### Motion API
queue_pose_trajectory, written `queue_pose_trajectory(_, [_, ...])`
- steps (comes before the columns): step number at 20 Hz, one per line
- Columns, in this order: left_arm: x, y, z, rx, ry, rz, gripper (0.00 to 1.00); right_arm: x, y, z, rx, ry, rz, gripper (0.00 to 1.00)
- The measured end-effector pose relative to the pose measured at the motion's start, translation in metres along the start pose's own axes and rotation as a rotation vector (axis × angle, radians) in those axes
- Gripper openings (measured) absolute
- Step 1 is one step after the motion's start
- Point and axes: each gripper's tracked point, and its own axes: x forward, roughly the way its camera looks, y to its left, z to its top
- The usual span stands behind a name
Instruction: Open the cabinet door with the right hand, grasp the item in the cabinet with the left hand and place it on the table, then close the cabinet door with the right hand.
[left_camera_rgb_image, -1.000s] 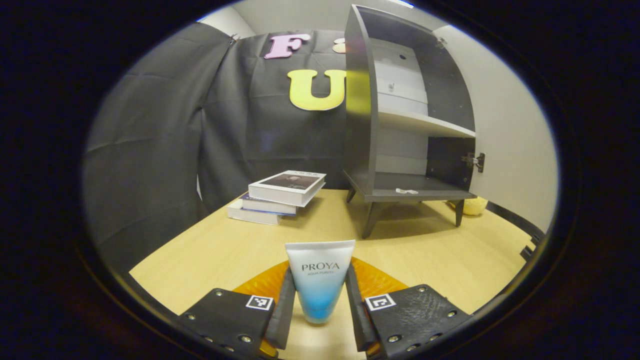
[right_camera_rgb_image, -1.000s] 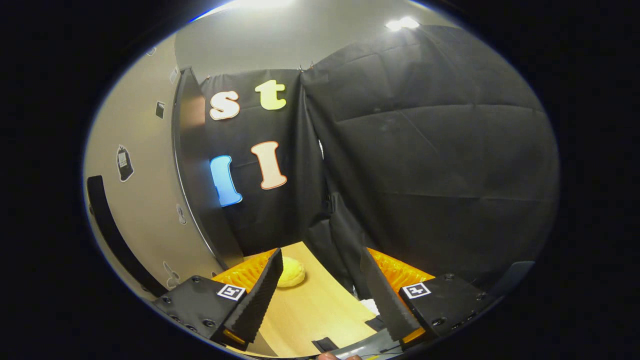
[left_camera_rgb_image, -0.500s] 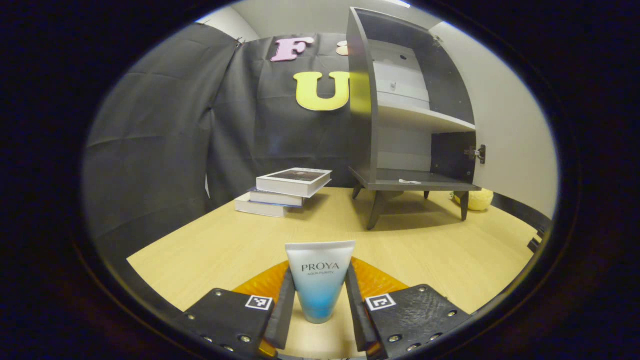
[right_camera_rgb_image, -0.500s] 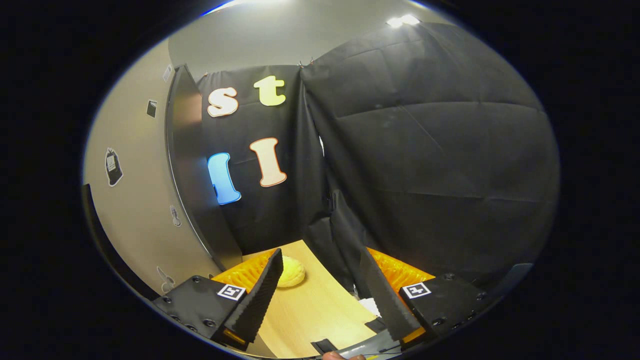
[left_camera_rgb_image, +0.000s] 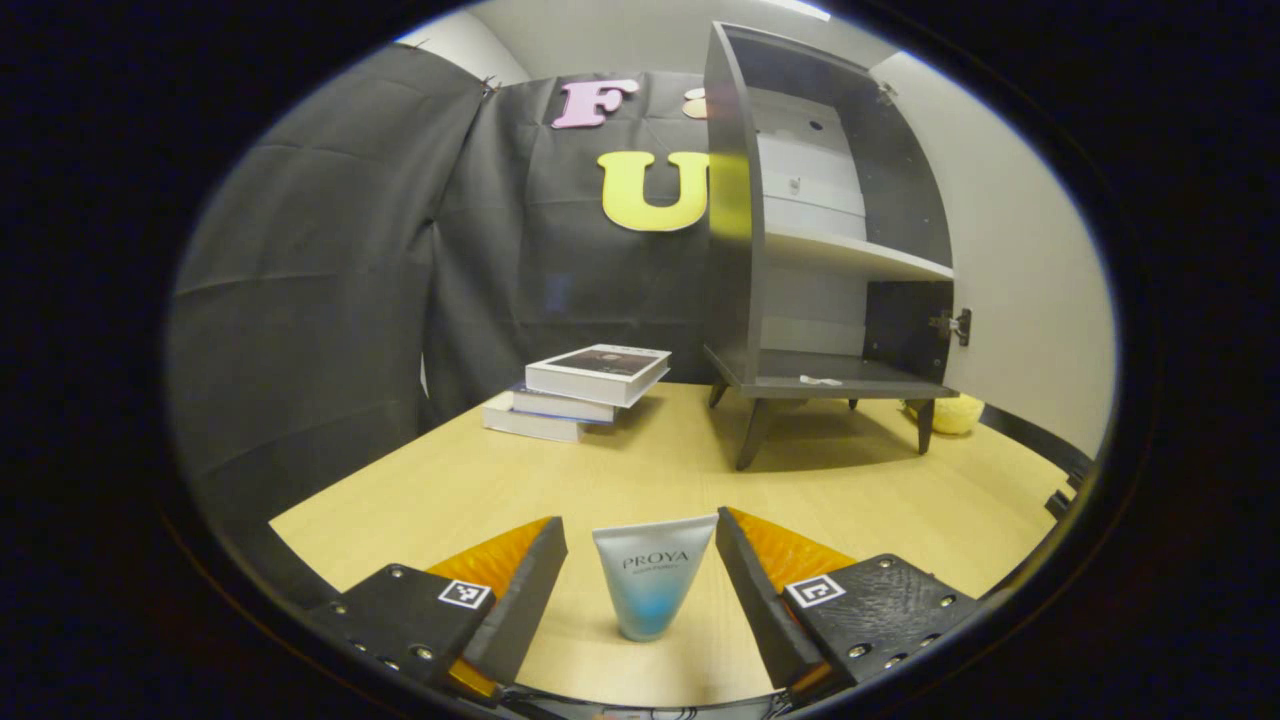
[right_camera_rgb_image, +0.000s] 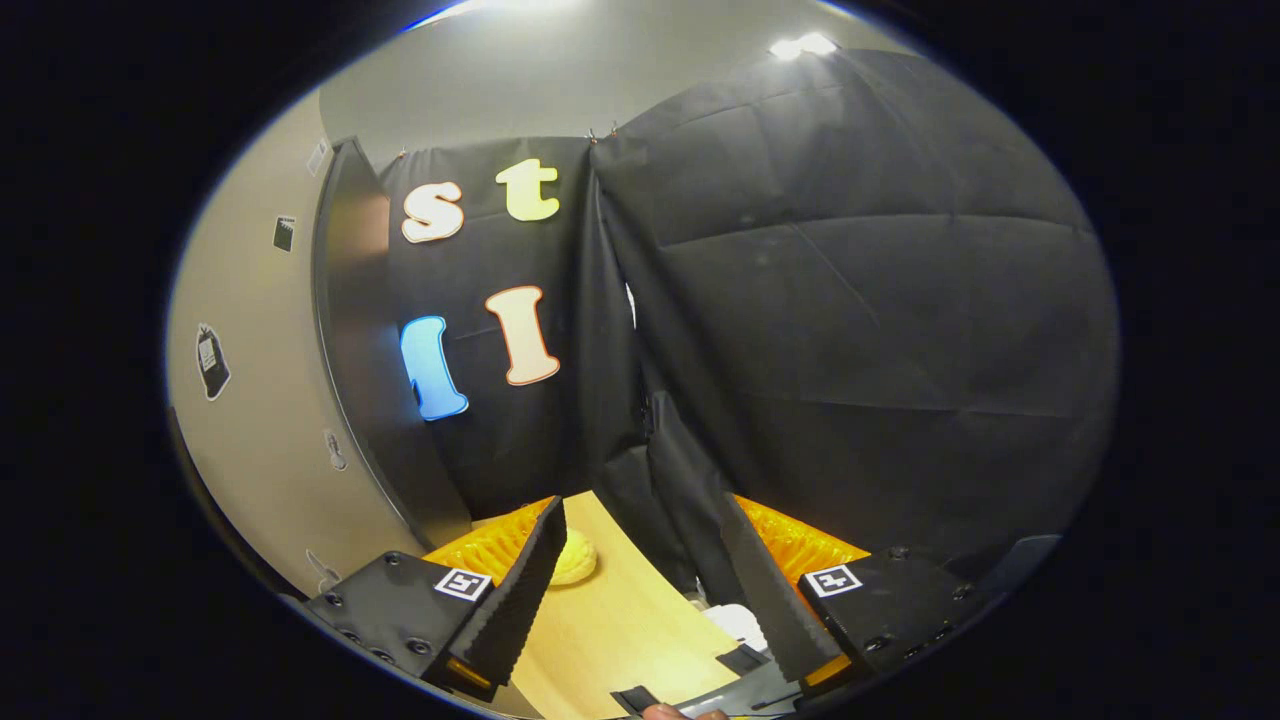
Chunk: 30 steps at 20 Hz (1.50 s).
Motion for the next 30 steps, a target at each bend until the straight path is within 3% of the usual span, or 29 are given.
queue_pose_trajectory(10, [-0.074,-0.036,0.150,0.040,-0.104,-0.065,0.90,-0.009,0.008,0.002,-0.075,-0.024,0.015,0.98])
queue_pose_trajectory(13, [-0.083,-0.049,0.182,0.012,-0.072,-0.077,0.90,-0.014,0.004,0.016,-0.117,-0.091,-0.009,0.98])
queue_pose_trajectory(15, [-0.088,-0.047,0.204,0.044,-0.042,-0.051,0.91,-0.019,0.016,0.022,-0.133,-0.116,0.013,0.92])
queue_pose_trajectory(20, [-0.098,-0.064,0.255,0.044,-0.030,-0.104,0.91,-0.034,0.044,0.028,-0.107,-0.156,0.103,0.93])
queue_pose_trajectory(24, [-0.102,-0.066,0.289,0.016,-0.028,-0.102,0.91,-0.049,0.060,0.029,-0.052,-0.149,0.165,0.92])
queue_pose_trajectory(25, [-0.100,-0.067,0.294,0.008,-0.023,-0.100,0.91,-0.054,0.066,0.029,-0.048,-0.150,0.183,0.98])
queue_pose_trajectory(26, [-0.099,-0.065,0.301,0.001,-0.029,-0.095,0.91,-0.058,0.069,0.029,-0.052,-0.152,0.198,0.93])
queue_pose_trajectory(28, [-0.098,-0.064,0.314,-0.003,-0.048,-0.089,0.91,-0.067,0.079,0.031,-0.069,-0.167,0.232,1.00])
queue_pose_trajectory(30, [-0.094,-0.062,0.323,0.010,-0.060,-0.076,0.90,-0.072,0.087,0.027,-0.063,-0.165,0.264,0.98])
